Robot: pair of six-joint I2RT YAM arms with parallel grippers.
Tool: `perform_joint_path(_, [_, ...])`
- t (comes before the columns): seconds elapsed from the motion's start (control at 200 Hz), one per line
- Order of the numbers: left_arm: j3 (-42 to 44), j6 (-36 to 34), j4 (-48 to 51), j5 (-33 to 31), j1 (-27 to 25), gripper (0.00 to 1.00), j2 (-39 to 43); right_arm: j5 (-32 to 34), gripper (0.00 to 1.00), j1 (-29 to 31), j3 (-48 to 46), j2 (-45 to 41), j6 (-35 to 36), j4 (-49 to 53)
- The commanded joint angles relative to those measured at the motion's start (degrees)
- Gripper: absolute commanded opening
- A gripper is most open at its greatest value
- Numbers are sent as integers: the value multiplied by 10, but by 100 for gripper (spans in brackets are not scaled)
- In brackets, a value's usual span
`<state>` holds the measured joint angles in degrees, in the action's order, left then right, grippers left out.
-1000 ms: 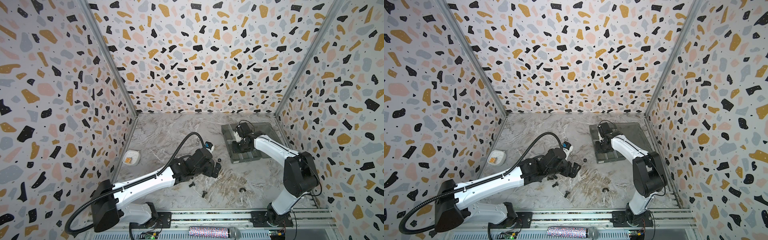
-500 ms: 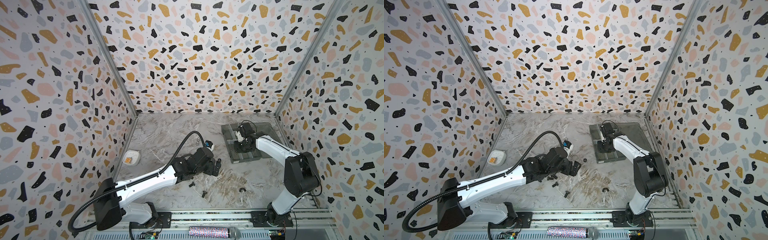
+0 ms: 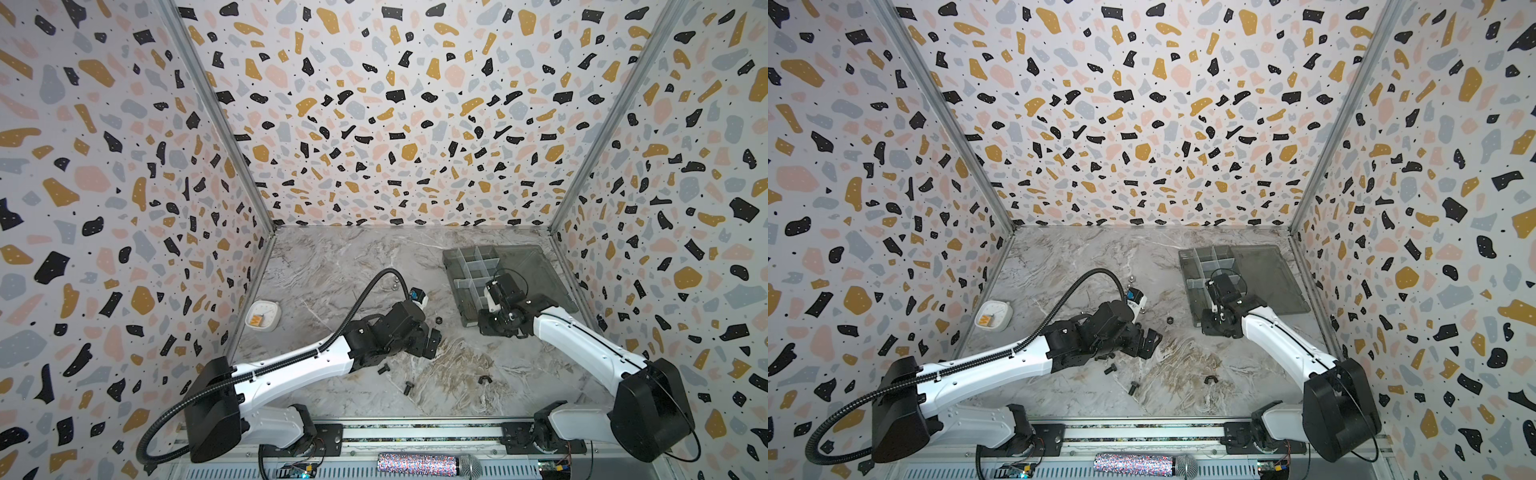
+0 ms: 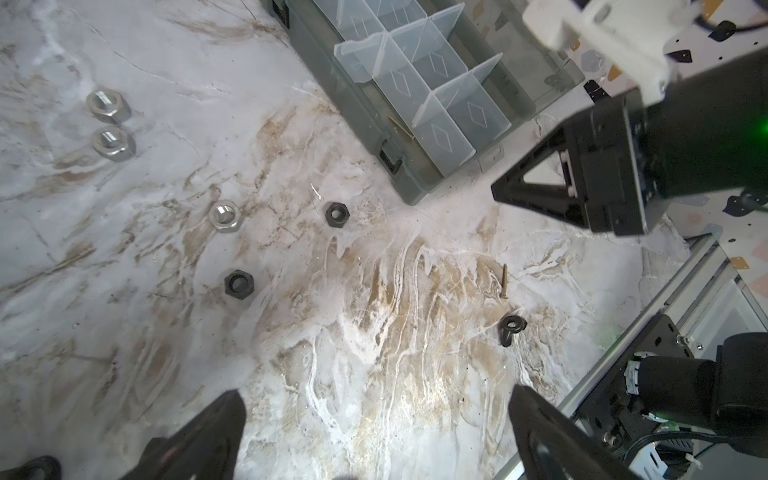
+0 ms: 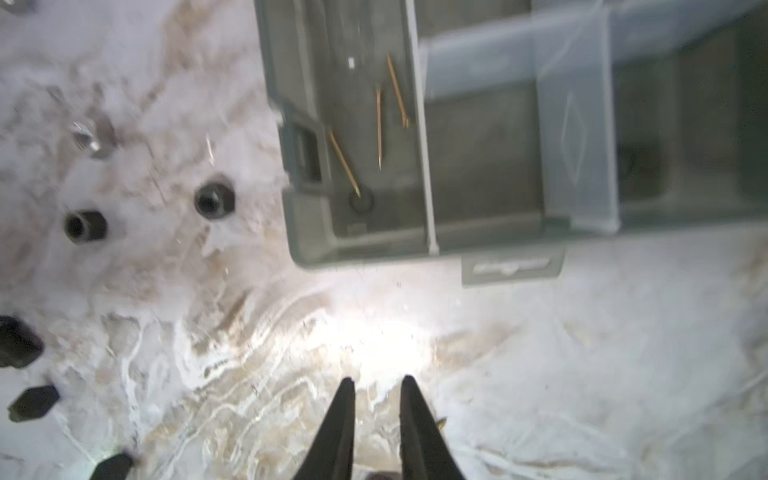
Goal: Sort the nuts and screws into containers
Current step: 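Move the right gripper to the brass screw nearer the robot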
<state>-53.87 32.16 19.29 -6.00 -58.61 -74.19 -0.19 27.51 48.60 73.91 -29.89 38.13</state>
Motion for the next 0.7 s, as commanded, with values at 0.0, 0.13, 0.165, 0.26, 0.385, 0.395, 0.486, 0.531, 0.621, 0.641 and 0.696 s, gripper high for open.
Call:
perform_joint_path(0.0, [16,-8,-28,15,-4,100,23,22,23,32,-30,-35,-88,35])
perform_joint_path(0.13, [31,-11,-33,19,-5,100,34,38,24,66,-65,-64,-155,53])
perform_joint_path(0.165, [35,-13,-35,22,-5,100,38,38,25,70,-74,-74,-172,55])
perform_joint_path(0.26, [44,-16,-39,28,-5,100,45,38,28,73,-95,-99,-202,53])
perform_joint_path(0.385, [50,-24,-37,27,-5,100,51,46,28,73,-112,-105,-220,54])
perform_joint_path(0.395, [51,-24,-37,27,-5,100,52,46,28,73,-113,-104,-221,54])
perform_joint_path(0.486, [55,-30,-35,24,-5,100,58,43,28,73,-123,-97,-228,51])
perform_joint_path(0.531, [57,-31,-34,23,-5,100,61,42,28,74,-130,-93,-229,44])
perform_joint_path(0.621, [62,-34,-35,24,-5,100,67,42,29,73,-139,-90,-234,33])
perform_joint_path(0.641, [62,-34,-35,24,-5,100,68,41,29,72,-141,-89,-234,30])
perform_joint_path(0.696, [63,-34,-34,26,-5,100,70,39,29,71,-146,-85,-235,22])
